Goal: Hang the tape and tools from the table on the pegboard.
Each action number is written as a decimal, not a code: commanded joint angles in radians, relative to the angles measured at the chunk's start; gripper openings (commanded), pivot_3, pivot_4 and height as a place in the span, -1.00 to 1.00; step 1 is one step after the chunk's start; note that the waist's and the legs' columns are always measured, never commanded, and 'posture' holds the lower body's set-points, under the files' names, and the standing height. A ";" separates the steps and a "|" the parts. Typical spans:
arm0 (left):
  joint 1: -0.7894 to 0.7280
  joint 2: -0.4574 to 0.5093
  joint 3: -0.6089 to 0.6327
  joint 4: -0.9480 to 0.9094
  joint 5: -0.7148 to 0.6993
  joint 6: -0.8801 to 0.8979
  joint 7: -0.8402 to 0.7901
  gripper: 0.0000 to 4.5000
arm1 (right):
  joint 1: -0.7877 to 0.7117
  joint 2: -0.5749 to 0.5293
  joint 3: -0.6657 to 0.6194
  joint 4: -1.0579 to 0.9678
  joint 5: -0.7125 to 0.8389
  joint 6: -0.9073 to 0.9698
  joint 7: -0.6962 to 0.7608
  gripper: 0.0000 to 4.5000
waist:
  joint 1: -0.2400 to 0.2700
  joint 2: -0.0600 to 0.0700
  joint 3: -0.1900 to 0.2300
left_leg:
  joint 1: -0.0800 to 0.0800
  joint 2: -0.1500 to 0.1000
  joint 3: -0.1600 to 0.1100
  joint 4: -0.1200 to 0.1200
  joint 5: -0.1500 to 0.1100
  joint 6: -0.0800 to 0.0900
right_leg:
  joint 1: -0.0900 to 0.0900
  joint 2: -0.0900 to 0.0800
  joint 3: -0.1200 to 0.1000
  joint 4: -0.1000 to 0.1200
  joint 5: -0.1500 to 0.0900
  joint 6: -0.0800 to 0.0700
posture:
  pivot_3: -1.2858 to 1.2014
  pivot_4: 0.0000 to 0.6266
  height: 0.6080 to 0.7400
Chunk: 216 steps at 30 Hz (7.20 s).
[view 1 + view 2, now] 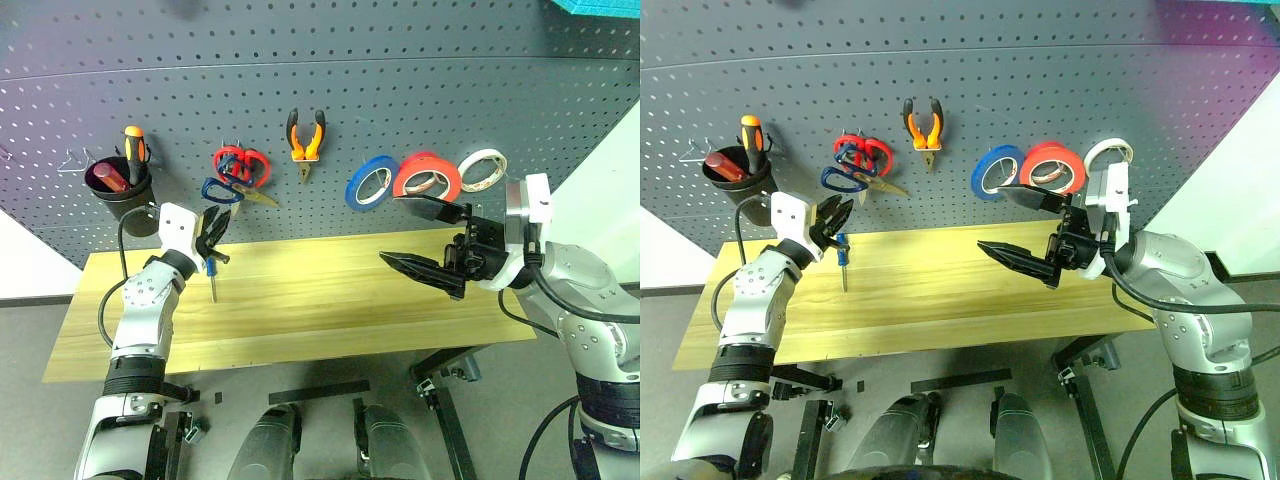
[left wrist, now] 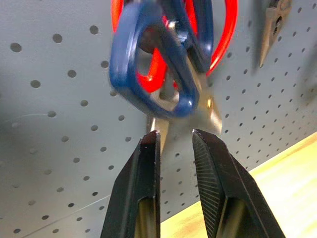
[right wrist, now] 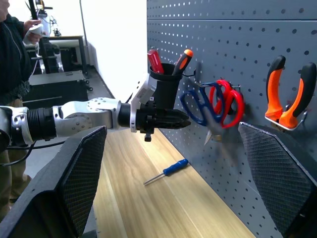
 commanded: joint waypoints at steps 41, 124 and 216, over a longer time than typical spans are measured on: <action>-0.338 0.019 -0.038 0.522 0.144 0.671 0.305 0.98 | 0.058 -0.002 0.105 -0.061 -0.047 0.020 0.021 1.00 | -0.016 0.000 -0.002 | 0.003 0.000 0.000 0.001 0.000 0.000 | 0.003 0.000 0.001 0.002 0.000 0.000 | -0.02 -0.33 1.00; 0.057 0.120 -0.040 -0.016 0.108 0.695 0.065 -0.76 | 0.228 -0.039 -0.003 -0.202 0.116 0.081 -0.135 1.00 | -0.043 -0.007 0.096 | -0.012 -0.001 0.001 -0.003 -0.004 0.006 | -0.011 -0.007 0.003 -0.004 -0.003 0.004 | -0.04 -0.12 1.00; -0.355 0.329 0.320 0.381 -0.256 -0.242 -0.230 -0.76 | 0.025 0.044 0.167 -0.017 -0.202 -0.169 0.111 1.00 | 0.004 -0.011 -0.016 | 0.002 0.000 0.002 0.002 0.001 -0.001 | 0.000 0.001 0.003 0.003 0.003 0.002 | 0.03 -0.69 1.00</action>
